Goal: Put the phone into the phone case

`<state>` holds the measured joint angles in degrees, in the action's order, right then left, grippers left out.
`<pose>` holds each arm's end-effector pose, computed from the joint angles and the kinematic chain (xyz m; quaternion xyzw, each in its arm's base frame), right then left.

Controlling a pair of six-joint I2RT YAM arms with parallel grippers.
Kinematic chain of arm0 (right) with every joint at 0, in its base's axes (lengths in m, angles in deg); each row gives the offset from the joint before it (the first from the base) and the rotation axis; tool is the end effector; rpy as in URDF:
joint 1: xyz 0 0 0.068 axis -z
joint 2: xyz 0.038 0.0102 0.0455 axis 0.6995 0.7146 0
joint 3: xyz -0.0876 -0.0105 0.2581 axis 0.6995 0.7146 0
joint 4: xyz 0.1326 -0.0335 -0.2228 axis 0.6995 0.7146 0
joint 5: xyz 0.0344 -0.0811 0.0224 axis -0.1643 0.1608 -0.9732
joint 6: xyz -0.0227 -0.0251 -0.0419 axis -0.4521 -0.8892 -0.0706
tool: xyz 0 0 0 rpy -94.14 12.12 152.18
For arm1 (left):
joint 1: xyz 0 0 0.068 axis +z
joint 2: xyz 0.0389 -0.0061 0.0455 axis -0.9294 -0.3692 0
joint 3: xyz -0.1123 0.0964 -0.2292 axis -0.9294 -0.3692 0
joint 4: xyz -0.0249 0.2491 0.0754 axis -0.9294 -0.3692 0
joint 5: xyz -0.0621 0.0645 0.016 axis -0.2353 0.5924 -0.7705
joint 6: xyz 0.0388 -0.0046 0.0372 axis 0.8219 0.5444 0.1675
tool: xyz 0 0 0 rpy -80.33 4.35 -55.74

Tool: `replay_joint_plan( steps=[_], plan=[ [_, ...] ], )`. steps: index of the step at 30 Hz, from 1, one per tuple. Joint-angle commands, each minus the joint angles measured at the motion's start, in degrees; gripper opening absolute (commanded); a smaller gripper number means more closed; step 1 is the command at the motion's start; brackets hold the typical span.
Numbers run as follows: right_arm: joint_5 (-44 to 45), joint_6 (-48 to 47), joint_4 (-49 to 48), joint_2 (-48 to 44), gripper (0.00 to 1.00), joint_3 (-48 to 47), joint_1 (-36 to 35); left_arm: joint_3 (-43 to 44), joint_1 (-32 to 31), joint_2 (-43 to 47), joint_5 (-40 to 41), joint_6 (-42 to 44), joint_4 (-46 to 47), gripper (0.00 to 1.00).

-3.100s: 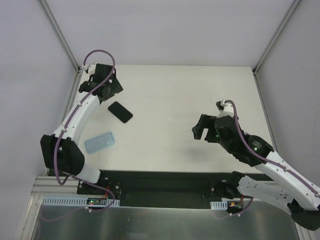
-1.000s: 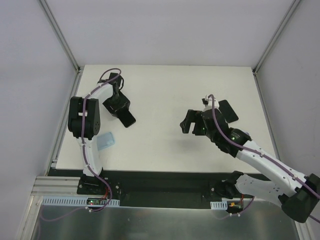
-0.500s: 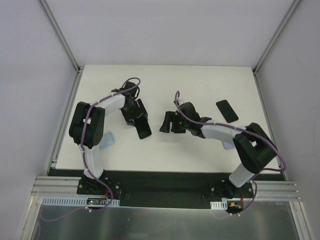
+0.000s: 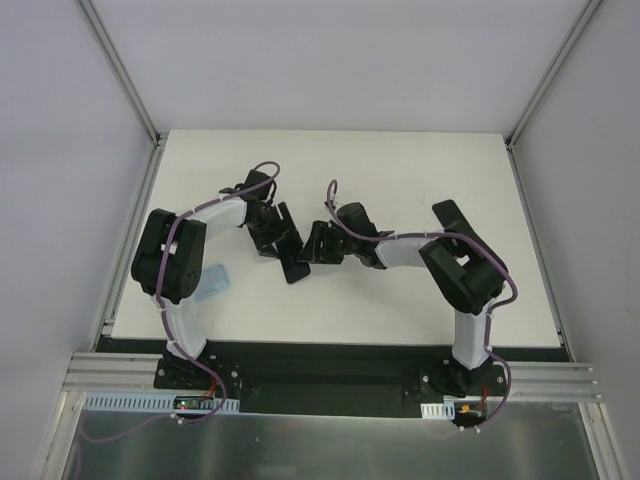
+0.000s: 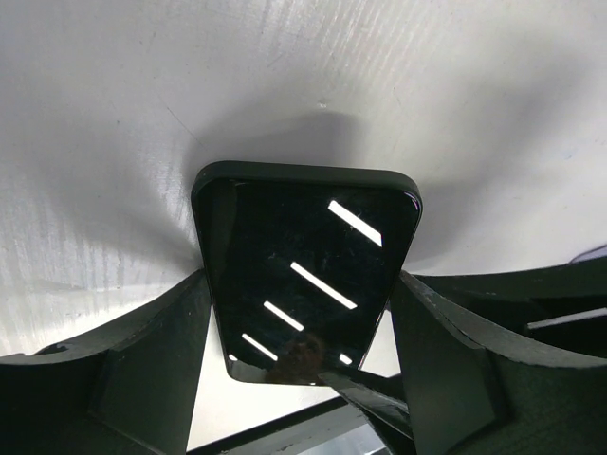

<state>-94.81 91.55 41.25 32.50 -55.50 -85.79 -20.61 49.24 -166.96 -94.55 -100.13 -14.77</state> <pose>0.2902 0.2741 0.1461 -0.2072 0.8357 0.4095 0.3017 0.3506 -0.1341 0.1650 -0.1680 0.9418 -0.2673 0.1156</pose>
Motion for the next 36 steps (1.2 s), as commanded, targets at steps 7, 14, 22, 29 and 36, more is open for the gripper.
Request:
replay_joint_plan(
  steps=[7, 14, 22, 29, 36],
  plan=[
    [-5.9, 4.0, -8.1, 3.7, 0.37, -0.8, -0.3, -3.4, -0.6, 1.0, -2.9, -1.6, 1.3, 0.50],
    [-8.2, 4.5, -10.5, 4.0, 0.06, -0.4, -0.3, -4.4, -0.6, 2.7, -3.4, -1.0, 1.7, 0.56],
    [-8.6, 4.7, -11.7, 3.6, 0.01, 1.9, 0.3, -5.1, 0.1, 8.2, -0.8, -2.0, 0.1, 0.98],
    [-8.2, 4.0, -12.6, 1.8, 0.02, 5.5, 1.9, -4.7, 5.3, 15.4, 8.6, -6.1, -9.5, 0.97],
    [-8.3, 3.1, -12.9, -0.9, 0.02, 8.3, 2.6, -6.0, 11.5, 25.9, 31.2, -14.1, -21.1, 0.90]
  ],
)
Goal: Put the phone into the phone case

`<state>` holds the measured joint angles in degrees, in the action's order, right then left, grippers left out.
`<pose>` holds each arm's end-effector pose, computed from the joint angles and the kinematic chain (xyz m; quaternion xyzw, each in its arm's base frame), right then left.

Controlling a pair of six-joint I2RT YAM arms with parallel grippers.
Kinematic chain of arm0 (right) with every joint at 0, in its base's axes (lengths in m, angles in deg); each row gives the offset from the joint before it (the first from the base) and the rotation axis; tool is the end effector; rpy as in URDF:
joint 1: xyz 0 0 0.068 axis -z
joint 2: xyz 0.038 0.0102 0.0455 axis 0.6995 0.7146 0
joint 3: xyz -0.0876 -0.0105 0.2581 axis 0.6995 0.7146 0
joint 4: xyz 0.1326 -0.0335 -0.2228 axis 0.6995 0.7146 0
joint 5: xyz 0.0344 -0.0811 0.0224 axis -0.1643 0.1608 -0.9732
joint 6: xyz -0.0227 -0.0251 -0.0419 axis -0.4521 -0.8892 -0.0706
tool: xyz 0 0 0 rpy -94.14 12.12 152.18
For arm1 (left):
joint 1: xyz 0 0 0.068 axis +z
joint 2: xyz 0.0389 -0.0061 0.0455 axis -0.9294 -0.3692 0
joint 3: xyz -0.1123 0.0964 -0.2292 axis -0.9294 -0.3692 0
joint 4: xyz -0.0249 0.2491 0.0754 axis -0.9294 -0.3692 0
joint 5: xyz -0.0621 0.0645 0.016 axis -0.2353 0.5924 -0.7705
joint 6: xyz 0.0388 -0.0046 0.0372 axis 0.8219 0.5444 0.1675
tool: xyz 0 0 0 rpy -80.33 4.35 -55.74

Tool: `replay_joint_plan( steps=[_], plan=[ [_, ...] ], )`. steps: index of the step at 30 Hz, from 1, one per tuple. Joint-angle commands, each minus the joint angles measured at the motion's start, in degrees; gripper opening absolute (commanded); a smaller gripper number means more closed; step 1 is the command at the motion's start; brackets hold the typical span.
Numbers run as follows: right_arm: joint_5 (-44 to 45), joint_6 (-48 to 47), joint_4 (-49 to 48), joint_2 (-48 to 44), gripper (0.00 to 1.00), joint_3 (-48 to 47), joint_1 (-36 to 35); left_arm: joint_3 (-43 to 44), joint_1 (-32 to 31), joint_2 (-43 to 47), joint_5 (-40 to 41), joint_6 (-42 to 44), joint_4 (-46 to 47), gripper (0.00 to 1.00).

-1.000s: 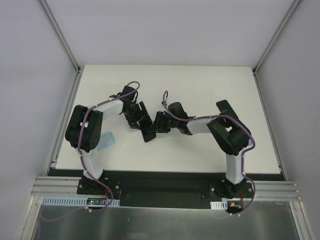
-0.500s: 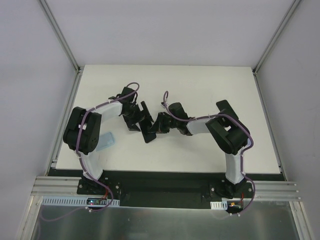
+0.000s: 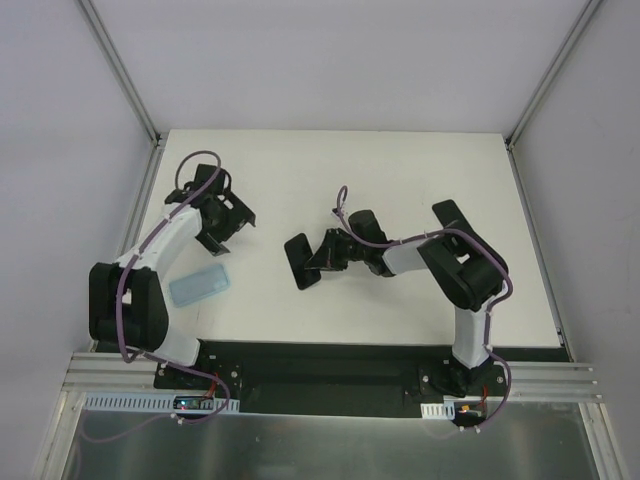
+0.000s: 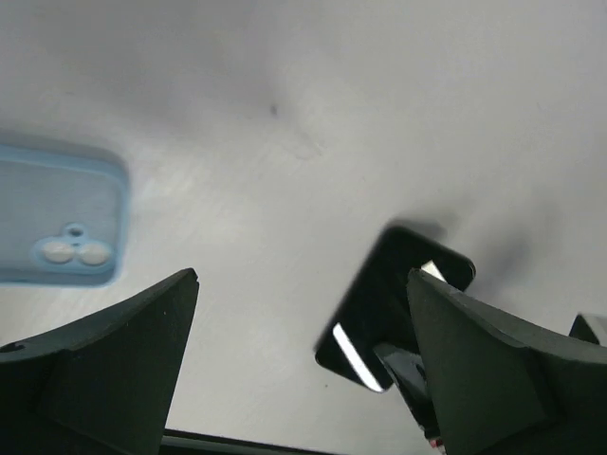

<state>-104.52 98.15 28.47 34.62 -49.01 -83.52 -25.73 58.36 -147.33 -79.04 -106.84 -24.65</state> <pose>0.2854 0.2568 0.1231 -0.1889 0.8114 0.4865 0.2632 0.3086 -0.0570 0.2392 -0.3264 0.9017 -0.1736 0.2242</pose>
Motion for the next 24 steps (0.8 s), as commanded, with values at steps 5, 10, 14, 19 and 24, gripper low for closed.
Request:
replay_joint_plan(
  steps=[5, 10, 14, 19, 24],
  plan=[
    [1.5, -4.3, 0.5, -5.2, 0.04, 2.3, 0.2, -7.2, 12.9, 10.2, 14.7, -13.7, -13.1, 0.86],
    [0.9, -4.8, 1.0, -6.5, 0.04, 2.8, 0.2, -6.8, 17.8, 7.1, 18.0, -14.5, -13.1, 0.83],
    [0.9, -5.0, 1.0, -7.6, 0.04, 3.4, 0.2, -5.4, 18.9, 2.8, 18.4, -14.7, -13.1, 0.81],
    [1.5, -5.8, 1.8, -8.6, 0.04, 3.8, 0.2, 0.7, 13.3, -3.4, 19.7, 1.1, -12.4, 0.73],
    [1.9, -5.8, 2.2, -8.5, 0.04, 3.8, 0.2, 3.0, 3.9, -3.9, 18.9, 14.0, -14.4, 0.85]
  ],
)
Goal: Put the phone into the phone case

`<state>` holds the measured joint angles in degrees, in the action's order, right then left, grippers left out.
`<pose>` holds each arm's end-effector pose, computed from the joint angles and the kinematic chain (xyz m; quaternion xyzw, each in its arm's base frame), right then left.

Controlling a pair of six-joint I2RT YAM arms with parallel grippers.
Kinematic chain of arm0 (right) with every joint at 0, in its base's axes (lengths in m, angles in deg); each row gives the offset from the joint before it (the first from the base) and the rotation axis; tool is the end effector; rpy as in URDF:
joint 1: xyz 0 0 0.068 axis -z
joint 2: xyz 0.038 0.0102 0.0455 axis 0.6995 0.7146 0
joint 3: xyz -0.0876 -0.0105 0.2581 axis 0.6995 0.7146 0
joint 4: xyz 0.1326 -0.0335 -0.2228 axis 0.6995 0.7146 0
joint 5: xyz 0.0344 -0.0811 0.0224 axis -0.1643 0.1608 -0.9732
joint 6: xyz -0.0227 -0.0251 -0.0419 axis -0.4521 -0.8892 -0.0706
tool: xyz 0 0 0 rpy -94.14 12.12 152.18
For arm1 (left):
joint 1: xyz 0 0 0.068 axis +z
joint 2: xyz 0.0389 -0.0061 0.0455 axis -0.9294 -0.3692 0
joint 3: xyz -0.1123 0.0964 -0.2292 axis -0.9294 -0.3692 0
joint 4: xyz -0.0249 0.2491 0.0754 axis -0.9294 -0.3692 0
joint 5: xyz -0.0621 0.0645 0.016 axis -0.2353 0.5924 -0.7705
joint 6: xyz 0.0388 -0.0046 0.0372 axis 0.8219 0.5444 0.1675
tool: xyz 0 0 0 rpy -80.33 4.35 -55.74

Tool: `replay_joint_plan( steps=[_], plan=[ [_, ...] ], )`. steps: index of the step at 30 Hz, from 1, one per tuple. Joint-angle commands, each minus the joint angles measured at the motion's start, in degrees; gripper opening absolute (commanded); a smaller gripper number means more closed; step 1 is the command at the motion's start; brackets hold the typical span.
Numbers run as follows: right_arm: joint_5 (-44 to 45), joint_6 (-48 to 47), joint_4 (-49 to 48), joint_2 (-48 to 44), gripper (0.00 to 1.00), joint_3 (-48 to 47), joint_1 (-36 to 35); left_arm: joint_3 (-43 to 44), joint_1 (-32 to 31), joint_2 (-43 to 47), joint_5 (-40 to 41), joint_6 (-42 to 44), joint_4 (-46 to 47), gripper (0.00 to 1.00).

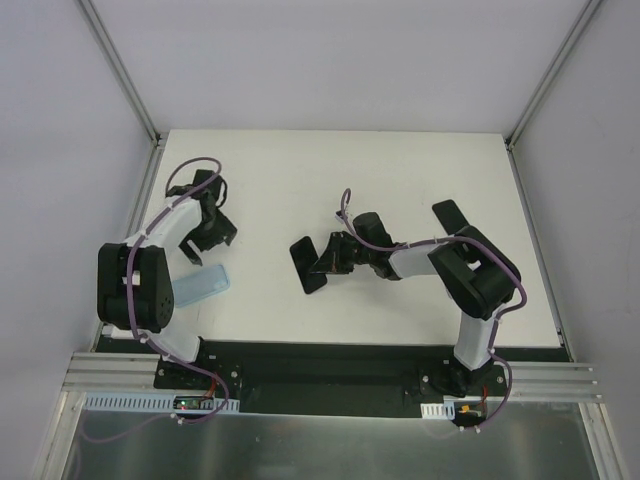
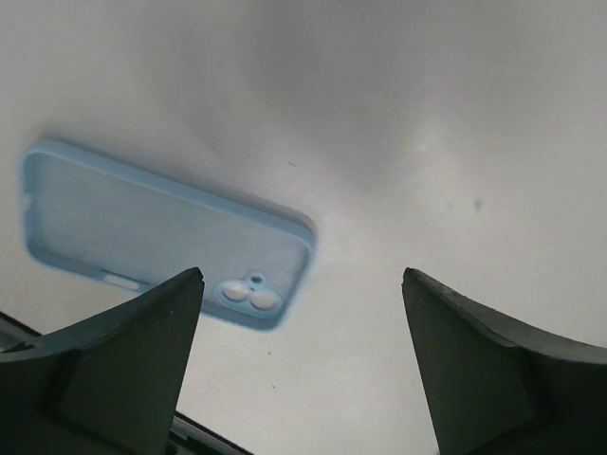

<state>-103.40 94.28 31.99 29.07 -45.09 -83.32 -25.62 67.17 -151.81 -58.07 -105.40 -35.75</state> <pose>0.2710 0.2427 0.1334 -0.2070 0.8161 0.4652 0.2734 0.3032 0.0041 0.2096 -0.4210 0.8833 0.0662 0.1954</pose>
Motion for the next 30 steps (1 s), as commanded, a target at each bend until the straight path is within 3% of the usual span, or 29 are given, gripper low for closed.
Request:
replay_joint_plan(
  steps=[1, 8, 19, 26, 28, 30],
  plan=[
    [1.0, -1.9, -1.7, -3.0, 0.04, 0.0, 0.0, 2.8, -5.0, 0.6, -4.7, 13.3, -3.8, 0.84],
    [0.7, -1.3, -2.3, -3.4, 0.04, 0.2, 0.0, -1.5, -6.1, 2.5, -7.1, 18.8, -4.4, 0.73],
    [1.6, -1.1, -2.2, -5.8, 0.05, 2.2, 1.1, -0.7, -10.4, -5.3, -8.5, 20.5, -3.3, 0.55],
    [1.7, -1.3, -2.0, -8.2, 0.05, 3.7, 2.1, -0.4, -12.5, -10.2, -8.3, 18.7, -3.6, 0.24],
    [2.1, -1.4, -2.0, -9.3, 0.06, 4.3, 2.5, -1.1, -12.6, -10.3, -8.3, 18.4, -3.6, 0.08],
    [2.4, -1.4, -1.4, -10.2, 0.06, 4.5, 2.8, -1.5, -12.7, -9.3, -9.6, 17.2, -3.5, 0.00]
  ],
)
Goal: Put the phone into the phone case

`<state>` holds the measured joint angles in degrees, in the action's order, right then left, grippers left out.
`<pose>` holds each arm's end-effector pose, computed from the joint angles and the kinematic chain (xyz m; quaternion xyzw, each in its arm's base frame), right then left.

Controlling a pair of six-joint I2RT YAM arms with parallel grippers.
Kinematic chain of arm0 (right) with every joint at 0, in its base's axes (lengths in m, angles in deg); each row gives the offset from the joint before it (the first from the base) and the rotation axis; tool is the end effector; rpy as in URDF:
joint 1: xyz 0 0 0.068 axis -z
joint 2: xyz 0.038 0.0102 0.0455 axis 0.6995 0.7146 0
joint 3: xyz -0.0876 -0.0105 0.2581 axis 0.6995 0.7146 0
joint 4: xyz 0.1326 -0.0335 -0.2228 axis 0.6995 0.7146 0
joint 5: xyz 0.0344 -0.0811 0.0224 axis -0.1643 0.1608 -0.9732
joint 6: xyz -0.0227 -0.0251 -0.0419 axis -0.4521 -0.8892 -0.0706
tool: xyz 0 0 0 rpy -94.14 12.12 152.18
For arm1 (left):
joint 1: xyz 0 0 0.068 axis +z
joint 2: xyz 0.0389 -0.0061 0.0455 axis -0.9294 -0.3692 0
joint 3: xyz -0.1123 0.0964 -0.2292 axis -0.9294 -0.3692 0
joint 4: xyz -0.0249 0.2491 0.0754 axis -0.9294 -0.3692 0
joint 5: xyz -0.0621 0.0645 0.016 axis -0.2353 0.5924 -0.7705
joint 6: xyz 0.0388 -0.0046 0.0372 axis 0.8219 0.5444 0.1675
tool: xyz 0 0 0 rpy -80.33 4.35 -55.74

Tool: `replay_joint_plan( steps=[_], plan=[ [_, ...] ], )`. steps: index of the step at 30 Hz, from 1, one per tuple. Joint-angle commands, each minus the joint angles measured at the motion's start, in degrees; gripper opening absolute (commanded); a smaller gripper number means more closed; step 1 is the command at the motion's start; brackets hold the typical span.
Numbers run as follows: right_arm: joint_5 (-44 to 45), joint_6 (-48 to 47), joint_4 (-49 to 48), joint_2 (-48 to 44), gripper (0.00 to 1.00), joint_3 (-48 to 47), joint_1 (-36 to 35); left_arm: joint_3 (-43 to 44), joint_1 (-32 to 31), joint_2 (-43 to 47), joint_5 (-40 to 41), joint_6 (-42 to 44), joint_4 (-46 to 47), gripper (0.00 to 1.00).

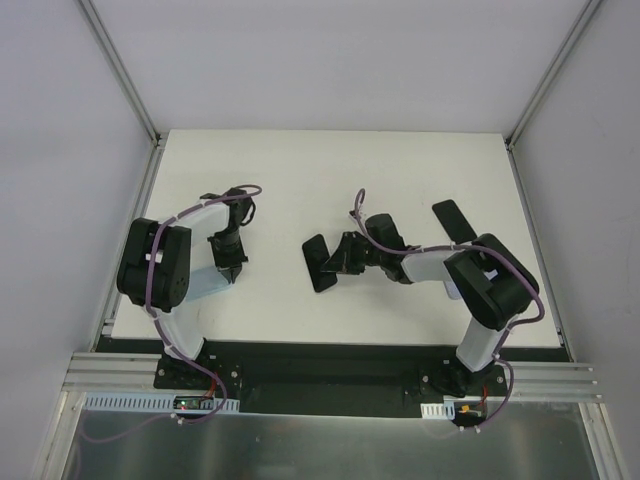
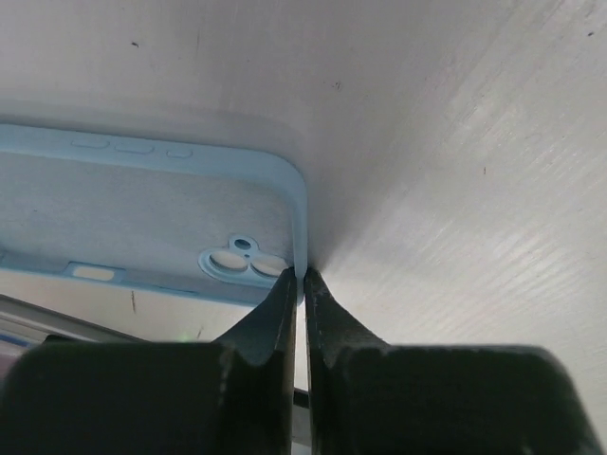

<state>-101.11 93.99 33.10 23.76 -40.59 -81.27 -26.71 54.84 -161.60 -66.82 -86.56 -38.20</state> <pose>0.2636 0.2193 0.1411 -0.1846 0.8256 0.4460 0.2921 0.2994 -0.0668 0.1539 -0.1518 0.9854 0.0514 0.0575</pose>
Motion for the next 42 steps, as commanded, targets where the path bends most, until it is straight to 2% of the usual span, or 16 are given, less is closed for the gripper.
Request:
replay_joint_plan(
  steps=[1, 6, 11, 13, 19, 20, 21, 23, 24, 27, 28, 30, 35, 38, 40, 42],
  plan=[
    [0.5, -1.1, -2.0, -5.7, 0.06, 0.0, 0.8, -0.3, -0.7, 0.9, -3.8, -2.3, -0.8, 0.00],
    [4.6, -1.6, 4.6, -11.3, 0.06, 1.6, 2.6, -0.3, -2.7, 6.0, -19.0, -13.3, 5.6, 0.00],
    [9.6, -4.6, 13.0, -21.0, 0.07, 3.8, 3.1, 0.9, -5.7, 4.7, -34.6, -27.5, 18.5, 0.00],
    [13.3, -6.5, 16.1, -26.4, 0.07, 4.8, 3.1, 0.7, -6.8, 3.5, -36.2, -35.5, 22.3, 0.00],
    [17.6, -11.8, 25.6, -36.4, 0.08, 4.9, 3.2, 5.1, -10.2, -1.7, -34.8, -48.4, 28.0, 0.00],
    [18.3, -11.9, 26.6, -37.5, 0.08, 5.2, 3.1, 7.4, -10.3, -2.5, -35.2, -48.6, 28.5, 0.05],
    [19.1, -11.9, 26.9, -39.3, 0.09, 5.6, 3.1, 9.0, -10.3, -3.6, -36.1, -48.2, 28.6, 0.32],
    [19.9, -11.3, 27.7, -40.8, 0.09, 6.5, 3.1, 13.3, -10.2, -5.6, -36.9, -45.2, 28.5, 0.54],
    [20.5, -11.1, 28.2, -41.3, 0.09, 6.6, 3.2, 14.7, -10.1, -5.9, -37.2, -43.6, 28.4, 0.72],
    [20.5, -10.4, 31.1, -41.5, 0.09, 5.7, 3.2, 20.9, -9.0, -7.5, -39.9, -32.9, 25.5, 0.85],
    [20.2, -10.0, 31.2, -41.8, 0.08, 5.8, 3.1, 21.8, -8.0, -7.6, -40.8, -26.7, 23.4, 0.82],
    [19.9, -9.1, 31.4, -42.9, 0.09, 6.1, 3.0, 21.9, -6.2, -6.8, -39.5, -21.1, 20.4, 0.76],
    [20.2, -9.8, 34.3, -45.3, 0.09, 5.2, 3.0, 16.3, 1.8, -2.7, -31.0, -5.5, 11.9, 0.20],
    [20.7, -10.9, 36.2, -46.0, 0.09, 4.4, 3.0, 17.2, 2.7, -1.7, -23.2, 2.0, 5.2, 0.00],
    [21.6, -10.5, 37.5, -46.2, 0.09, 3.9, 3.0, 17.4, 2.7, -1.9, -14.2, 4.7, 2.3, 0.00],
    [21.6, -9.7, 37.7, -46.2, 0.09, 3.8, 2.9, 16.5, 2.7, -2.7, -11.4, 4.9, 1.4, 0.00]
  ],
)
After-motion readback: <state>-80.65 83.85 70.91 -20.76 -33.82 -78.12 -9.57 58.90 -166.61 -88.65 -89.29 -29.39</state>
